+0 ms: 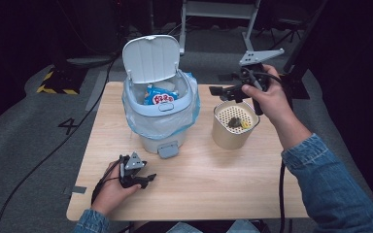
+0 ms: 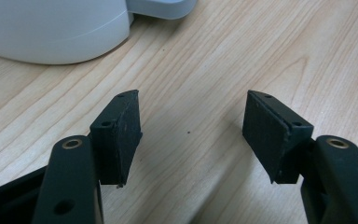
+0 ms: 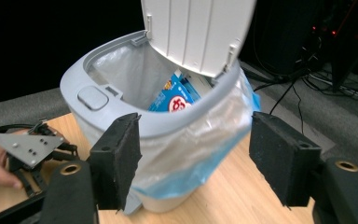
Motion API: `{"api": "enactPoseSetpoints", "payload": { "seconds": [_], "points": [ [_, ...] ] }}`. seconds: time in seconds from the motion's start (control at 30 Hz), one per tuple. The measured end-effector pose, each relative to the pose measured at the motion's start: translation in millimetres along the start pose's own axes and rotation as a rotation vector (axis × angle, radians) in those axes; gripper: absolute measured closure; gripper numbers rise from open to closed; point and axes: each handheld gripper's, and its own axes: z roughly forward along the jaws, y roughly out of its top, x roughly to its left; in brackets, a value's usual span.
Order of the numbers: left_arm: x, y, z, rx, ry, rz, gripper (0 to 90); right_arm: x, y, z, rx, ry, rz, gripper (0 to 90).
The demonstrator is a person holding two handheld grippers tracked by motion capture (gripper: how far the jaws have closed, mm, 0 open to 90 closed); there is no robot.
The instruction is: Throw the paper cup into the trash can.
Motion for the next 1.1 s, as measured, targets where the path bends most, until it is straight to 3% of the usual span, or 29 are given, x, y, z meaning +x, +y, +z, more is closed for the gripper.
{"api": "enactPoseSetpoints", "payload": {
  "seconds": [0.1,0.27,0.63,0.9,1.1],
  "points": [
    [0.3,-0.4,-0.3,-0.001,0.001,-0.001,37.1,-1.4,-8.2,-15.3,0.011,0.002,0.034,28.2],
    [0.2,-0.4,-0.3,0.0,0.001,-0.001,37.1,1.5,-25.2,-36.9,0.009,-0.038,0.019,20.9],
    [-0.5,-3.0,-2.9,0.001,0.015,-0.014,37.0,10.9,-74.9,-73.7,0.02,-0.114,0.025,20.0],
    [0.2,-2.8,-2.7,-0.001,0.014,-0.016,36.7,14.4,-123.8,-89.4,0.041,-0.172,0.035,19.2],
    [1.2,-2.3,-2.6,0.0,0.02,-0.008,36.7,15.3,-154.4,-92.6,0.05,-0.173,0.066,19.2]
  ]
}}
